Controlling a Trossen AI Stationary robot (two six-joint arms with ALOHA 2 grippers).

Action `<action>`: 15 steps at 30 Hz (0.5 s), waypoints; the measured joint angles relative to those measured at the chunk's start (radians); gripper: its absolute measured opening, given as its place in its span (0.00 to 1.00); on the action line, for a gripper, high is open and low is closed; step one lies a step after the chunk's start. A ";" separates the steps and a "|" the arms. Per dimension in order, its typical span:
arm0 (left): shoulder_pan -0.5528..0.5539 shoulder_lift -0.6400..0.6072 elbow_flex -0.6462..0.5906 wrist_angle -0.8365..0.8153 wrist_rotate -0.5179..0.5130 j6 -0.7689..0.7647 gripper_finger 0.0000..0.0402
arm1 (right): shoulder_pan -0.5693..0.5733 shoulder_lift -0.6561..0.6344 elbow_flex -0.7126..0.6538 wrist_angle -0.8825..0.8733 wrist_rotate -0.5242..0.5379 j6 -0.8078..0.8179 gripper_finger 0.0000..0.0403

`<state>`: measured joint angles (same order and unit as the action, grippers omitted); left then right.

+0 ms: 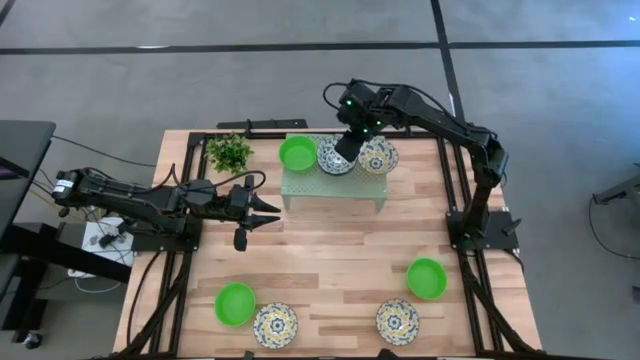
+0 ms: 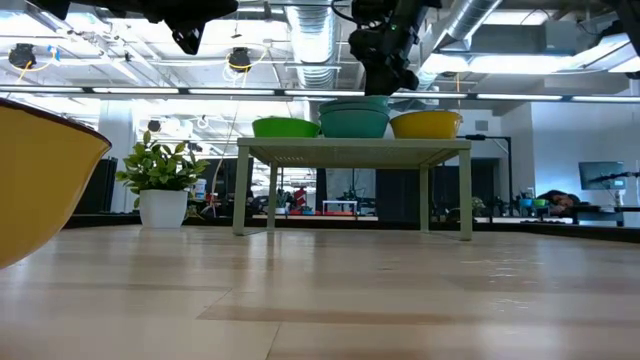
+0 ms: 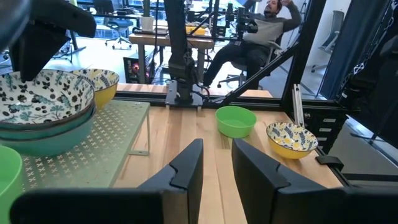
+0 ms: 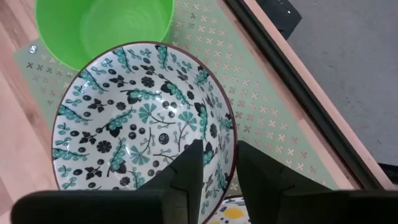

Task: Pick & Place Mini bowls
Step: Stack the blue bowl on top of the blue bowl on the shelf, then stack the right green bowl on top of the green bowl on the shelf

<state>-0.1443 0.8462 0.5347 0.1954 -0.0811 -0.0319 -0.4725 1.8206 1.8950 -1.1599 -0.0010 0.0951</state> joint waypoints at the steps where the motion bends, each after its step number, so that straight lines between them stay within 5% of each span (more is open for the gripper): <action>1: 0.000 0.000 0.000 0.000 0.000 0.000 0.21 | 0.000 -0.001 0.000 0.000 0.000 0.000 0.22; 15: 0.000 0.000 0.000 0.000 0.000 0.000 0.21 | 0.088 -0.008 0.209 -0.228 0.001 -0.048 0.22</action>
<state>-0.1444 0.8459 0.5350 0.1951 -0.0811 -0.0319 -0.3842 1.8126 2.1036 -1.3879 -0.0003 0.0476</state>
